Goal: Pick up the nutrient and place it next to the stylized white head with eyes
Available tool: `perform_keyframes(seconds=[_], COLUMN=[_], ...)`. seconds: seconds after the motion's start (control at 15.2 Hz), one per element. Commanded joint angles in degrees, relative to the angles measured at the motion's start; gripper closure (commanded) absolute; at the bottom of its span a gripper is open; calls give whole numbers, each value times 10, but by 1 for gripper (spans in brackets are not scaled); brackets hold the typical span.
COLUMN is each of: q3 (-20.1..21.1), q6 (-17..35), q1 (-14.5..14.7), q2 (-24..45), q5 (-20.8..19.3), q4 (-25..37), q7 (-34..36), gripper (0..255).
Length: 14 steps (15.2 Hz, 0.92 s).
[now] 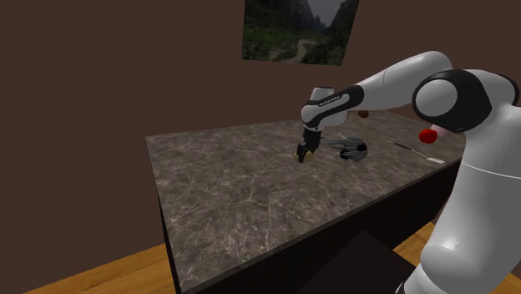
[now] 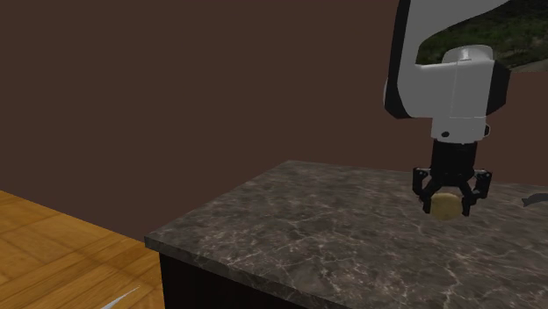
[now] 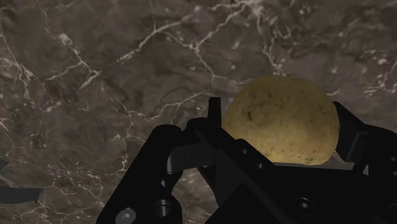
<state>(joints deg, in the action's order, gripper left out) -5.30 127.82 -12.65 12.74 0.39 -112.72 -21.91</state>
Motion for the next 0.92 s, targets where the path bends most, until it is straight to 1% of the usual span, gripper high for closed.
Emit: perform_keyframes(seconds=[0.0,0.2,0.66,0.73,0.86], q3=[0,1,1,1,1], q6=[14,36,36,36,36], q1=[0,0,0,0,0], q2=[6,20,20,20,20], q5=[1,2,2,2,2], q4=[-8,-16,-16,-16,-17], q7=[0,-1,-1,-1,-1], gripper=[255,255,255,0,0])
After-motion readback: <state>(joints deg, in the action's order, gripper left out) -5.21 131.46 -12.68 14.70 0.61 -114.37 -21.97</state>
